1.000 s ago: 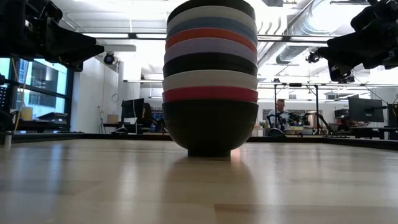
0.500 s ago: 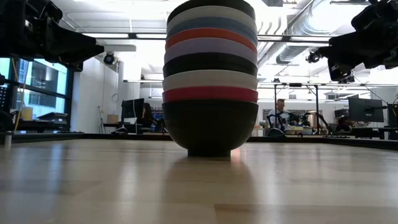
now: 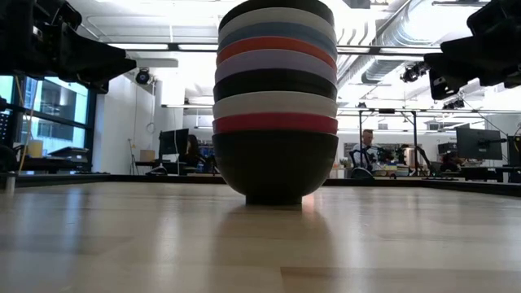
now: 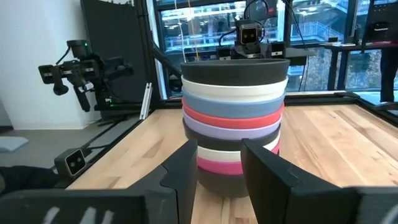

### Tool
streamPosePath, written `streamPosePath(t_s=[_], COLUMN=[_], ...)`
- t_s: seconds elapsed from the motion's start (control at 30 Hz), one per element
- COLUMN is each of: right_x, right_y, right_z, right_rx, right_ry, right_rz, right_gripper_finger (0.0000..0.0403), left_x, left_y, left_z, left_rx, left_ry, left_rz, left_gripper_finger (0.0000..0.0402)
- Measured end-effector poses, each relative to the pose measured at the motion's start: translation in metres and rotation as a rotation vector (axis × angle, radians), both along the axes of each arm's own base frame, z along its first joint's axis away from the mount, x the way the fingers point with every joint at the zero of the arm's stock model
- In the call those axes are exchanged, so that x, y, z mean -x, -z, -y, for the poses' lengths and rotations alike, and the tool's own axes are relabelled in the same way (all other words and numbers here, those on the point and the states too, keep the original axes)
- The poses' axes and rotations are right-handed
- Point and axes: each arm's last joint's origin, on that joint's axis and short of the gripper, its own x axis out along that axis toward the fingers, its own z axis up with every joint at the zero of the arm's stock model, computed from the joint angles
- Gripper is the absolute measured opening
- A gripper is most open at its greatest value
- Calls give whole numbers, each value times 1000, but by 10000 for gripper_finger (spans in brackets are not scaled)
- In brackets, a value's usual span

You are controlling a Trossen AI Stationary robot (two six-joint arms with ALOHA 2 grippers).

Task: Nest bowls inside each other
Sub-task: Return to Home Position

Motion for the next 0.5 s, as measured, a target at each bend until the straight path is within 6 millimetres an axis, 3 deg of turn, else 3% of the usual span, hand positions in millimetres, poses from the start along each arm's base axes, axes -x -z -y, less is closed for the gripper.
streamPosePath(t_s=[0.5], right_x=[0], right_y=[-2], right_z=[2], right_rx=[-41], right_ry=[59], right_rz=[18], right_gripper_finger=[114], left_x=[0], left_y=[0], left_z=[0], left_rx=[0], left_ry=[0], left_rz=[0], left_gripper_finger=[172])
